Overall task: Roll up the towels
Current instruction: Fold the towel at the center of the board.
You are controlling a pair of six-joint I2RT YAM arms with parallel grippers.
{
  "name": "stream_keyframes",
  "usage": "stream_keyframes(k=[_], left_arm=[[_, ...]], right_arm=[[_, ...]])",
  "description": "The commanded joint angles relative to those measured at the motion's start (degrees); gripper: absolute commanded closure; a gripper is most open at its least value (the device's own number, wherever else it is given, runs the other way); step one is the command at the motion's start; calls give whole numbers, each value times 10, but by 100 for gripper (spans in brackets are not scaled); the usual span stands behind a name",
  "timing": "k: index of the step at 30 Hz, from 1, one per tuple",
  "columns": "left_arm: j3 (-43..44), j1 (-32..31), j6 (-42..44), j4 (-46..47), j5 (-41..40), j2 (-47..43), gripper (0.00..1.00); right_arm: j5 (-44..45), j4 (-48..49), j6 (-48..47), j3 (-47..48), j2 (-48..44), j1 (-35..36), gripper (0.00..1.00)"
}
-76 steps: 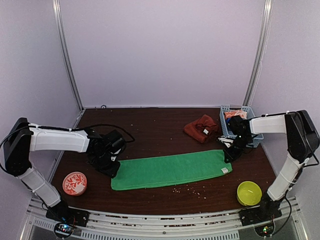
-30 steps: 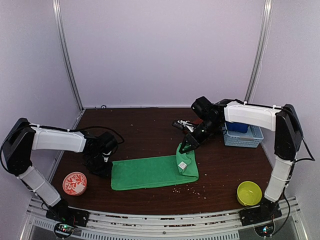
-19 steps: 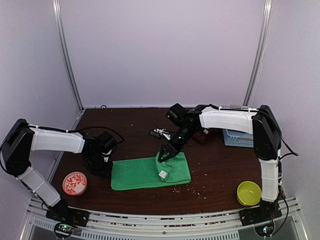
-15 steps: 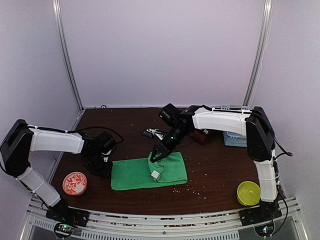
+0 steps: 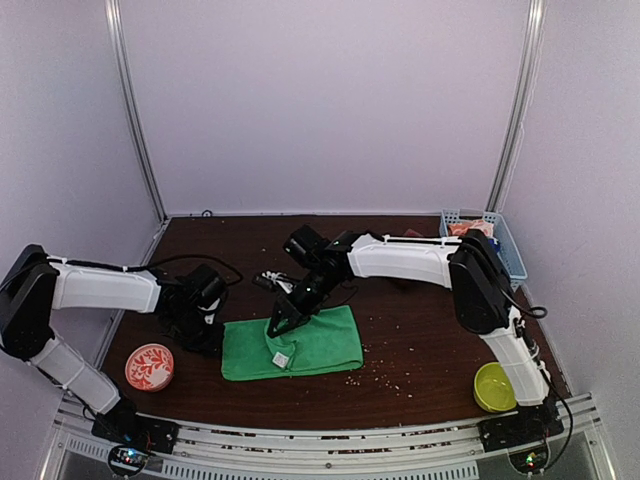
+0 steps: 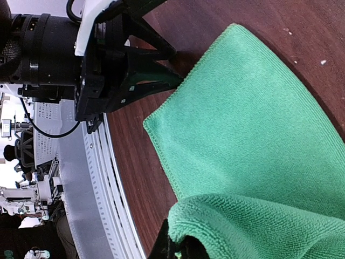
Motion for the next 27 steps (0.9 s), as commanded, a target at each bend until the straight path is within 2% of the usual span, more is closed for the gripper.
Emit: stream_keyframes(k=[1, 27], left_arm=[[-27, 1, -21, 24, 37, -1, 62], [-50, 2, -47, 28, 18, -49, 62]], right_arm=[[-25, 35, 34, 49, 11, 17, 100], [-48, 117, 111, 107, 102, 36, 100]])
